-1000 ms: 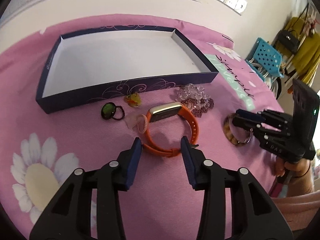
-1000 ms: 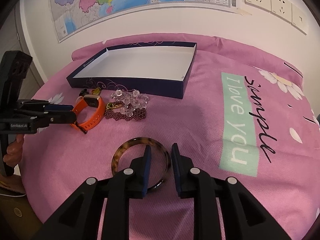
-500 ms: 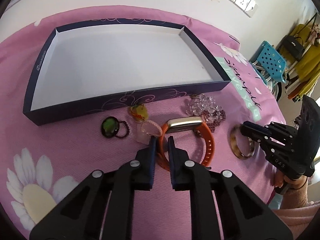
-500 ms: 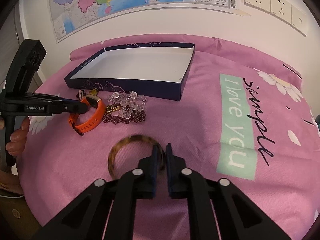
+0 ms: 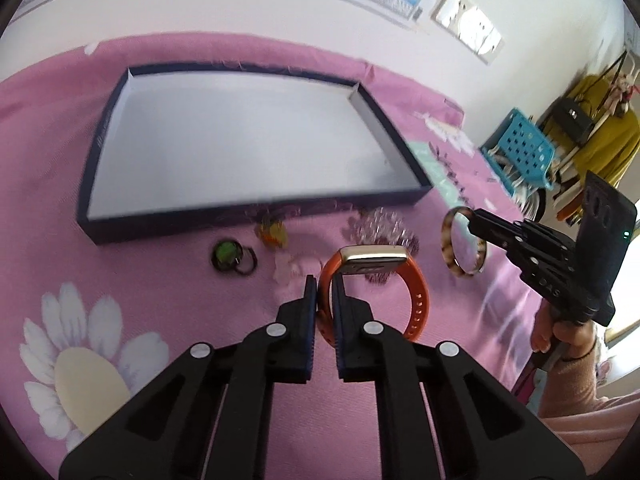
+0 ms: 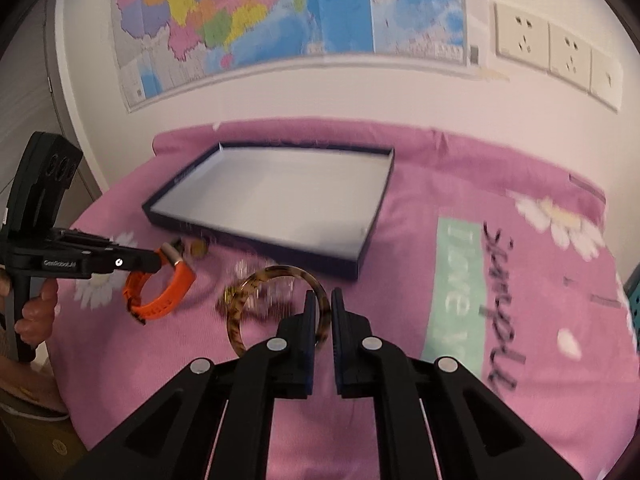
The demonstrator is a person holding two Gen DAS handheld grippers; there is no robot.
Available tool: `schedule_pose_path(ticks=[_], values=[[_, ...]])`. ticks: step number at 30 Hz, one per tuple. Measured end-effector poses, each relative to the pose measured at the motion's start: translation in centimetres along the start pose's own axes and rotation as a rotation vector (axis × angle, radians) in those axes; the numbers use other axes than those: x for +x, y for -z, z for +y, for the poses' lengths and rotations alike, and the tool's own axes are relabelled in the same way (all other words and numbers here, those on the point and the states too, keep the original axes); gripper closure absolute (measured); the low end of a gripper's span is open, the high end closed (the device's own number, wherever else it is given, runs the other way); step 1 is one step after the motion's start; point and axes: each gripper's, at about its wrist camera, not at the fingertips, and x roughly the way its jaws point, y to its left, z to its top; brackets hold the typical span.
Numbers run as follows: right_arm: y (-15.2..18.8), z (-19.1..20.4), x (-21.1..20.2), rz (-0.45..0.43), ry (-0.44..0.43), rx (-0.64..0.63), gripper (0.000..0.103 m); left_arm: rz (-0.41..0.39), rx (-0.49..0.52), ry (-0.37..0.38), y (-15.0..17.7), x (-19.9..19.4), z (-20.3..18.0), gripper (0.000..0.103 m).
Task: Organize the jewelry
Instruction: 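Carry the watch band into the box with the left tool while the right carries the bangle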
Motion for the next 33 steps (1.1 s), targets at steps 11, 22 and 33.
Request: schedule_pose_path(ticks=[11,22,33], values=[[-8.1,0.2,5.1,-0.027,-0.005,-0.093,0.097,-0.108,-0.095,-0.076,-7.3,-0.9,3.9,0.095],[-12.8,0.8,13.1,0.057,0.016,-0.103,0.097,-0.087,-0.202,-0.142,-13.5,4.4,7.8,0.095],[-14.3,0.5,18.3,0.172,0.073,-0.068,0.097,-0.032,-0.221,-0.216,-15.5,8.4,8.7,0.095]])
